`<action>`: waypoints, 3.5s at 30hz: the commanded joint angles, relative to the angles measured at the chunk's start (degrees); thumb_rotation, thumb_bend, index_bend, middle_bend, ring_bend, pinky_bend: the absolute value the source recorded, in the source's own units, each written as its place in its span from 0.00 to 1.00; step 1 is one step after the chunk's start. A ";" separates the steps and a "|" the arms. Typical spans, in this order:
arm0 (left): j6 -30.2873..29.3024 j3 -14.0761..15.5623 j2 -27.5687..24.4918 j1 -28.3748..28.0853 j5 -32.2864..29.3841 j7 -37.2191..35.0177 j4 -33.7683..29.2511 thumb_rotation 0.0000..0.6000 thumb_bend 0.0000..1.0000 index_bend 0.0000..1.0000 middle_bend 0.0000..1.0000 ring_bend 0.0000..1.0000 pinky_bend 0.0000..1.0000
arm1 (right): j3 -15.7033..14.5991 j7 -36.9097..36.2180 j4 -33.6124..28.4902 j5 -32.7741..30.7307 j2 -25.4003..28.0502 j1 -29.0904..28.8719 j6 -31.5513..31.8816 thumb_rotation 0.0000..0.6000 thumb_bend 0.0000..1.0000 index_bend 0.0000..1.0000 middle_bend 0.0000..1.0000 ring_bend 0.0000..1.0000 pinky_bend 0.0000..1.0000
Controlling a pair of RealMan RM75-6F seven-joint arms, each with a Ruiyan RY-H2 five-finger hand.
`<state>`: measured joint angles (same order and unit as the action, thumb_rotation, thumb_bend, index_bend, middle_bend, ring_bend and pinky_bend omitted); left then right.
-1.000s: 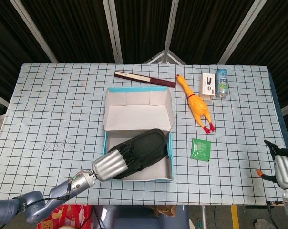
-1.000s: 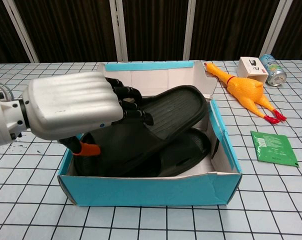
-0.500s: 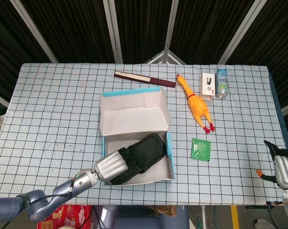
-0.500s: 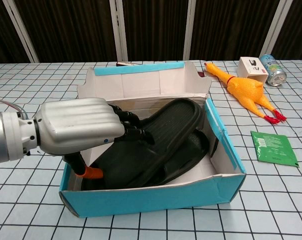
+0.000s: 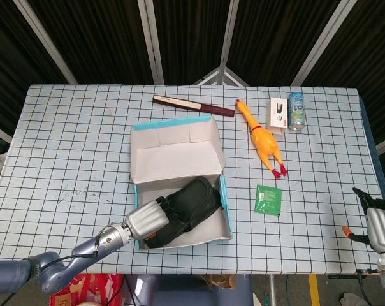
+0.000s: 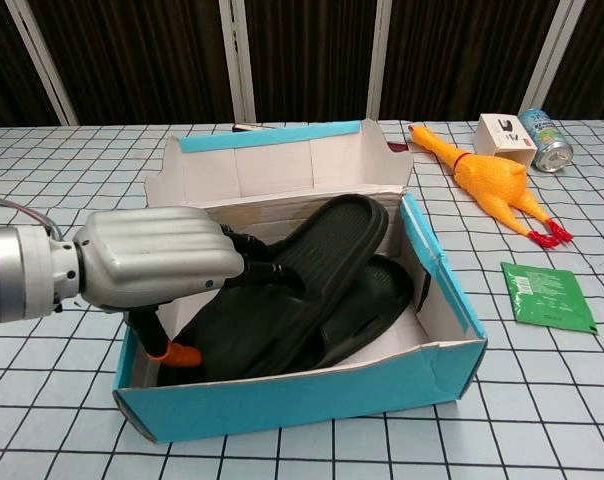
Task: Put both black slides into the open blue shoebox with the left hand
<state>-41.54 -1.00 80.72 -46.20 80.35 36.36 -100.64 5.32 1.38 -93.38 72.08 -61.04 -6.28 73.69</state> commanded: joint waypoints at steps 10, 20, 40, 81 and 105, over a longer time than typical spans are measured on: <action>-6.56 -1.48 -2.90 0.01 3.27 1.15 -4.06 0.64 0.42 0.00 0.04 0.10 0.25 | -0.03 0.42 -0.10 -0.05 -0.09 -0.10 -0.08 1.00 0.23 0.13 0.19 0.24 0.15; -8.63 -2.29 -5.52 -0.22 3.73 2.15 -6.64 0.61 0.42 0.00 0.00 0.05 0.25 | -0.01 0.31 -0.12 -0.29 -0.04 -0.14 -0.32 1.00 0.23 0.13 0.19 0.24 0.15; -17.28 -5.37 -2.55 0.45 5.54 1.85 -8.88 1.00 0.34 0.07 0.23 0.15 0.33 | -0.06 0.44 -0.32 -0.39 0.05 -0.19 -0.47 1.00 0.23 0.13 0.19 0.24 0.15; -13.81 -1.71 8.64 -2.99 10.69 -3.05 6.08 1.00 0.34 0.15 0.27 0.24 0.34 | -0.09 -1.36 0.12 -0.93 0.73 -0.04 -1.28 1.00 0.23 0.13 0.19 0.24 0.15; -16.53 -1.80 6.60 -1.66 12.75 -5.17 6.36 1.00 0.34 0.14 0.21 0.19 0.33 | -0.08 -0.87 -0.18 -1.21 0.72 -0.21 -1.59 1.00 0.23 0.13 0.19 0.24 0.15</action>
<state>-58.11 -2.75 87.27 -47.81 93.06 31.21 -94.27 5.25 0.51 -93.55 70.87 -60.32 -6.50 72.09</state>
